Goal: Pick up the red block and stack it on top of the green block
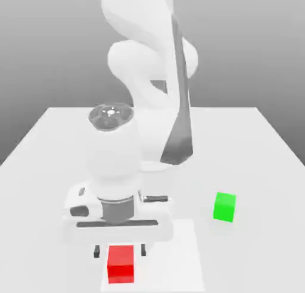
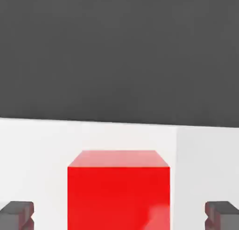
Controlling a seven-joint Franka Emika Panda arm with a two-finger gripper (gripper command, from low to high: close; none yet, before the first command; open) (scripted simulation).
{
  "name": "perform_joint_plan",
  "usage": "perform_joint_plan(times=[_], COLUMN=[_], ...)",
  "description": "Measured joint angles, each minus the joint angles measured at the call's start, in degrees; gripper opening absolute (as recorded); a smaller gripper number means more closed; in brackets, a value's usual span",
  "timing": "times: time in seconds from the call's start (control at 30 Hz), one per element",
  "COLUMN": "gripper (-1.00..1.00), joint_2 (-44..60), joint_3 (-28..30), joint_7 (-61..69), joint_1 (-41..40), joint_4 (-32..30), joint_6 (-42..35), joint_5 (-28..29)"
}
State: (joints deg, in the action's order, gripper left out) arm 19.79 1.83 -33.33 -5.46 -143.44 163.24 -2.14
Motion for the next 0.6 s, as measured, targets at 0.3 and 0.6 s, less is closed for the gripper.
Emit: perform_joint_plan(times=[0.3,0.6], gripper=[-1.0,-1.0], joint_2=[-4.51,-22.87], joint_3=[0.23,-8.59], joint_7=[-0.43,-3.84], joint_1=[0.12,15.17], joint_4=[-0.71,-12.85], joint_6=[-3.84,-9.7], joint_5=[0.56,-4.64])
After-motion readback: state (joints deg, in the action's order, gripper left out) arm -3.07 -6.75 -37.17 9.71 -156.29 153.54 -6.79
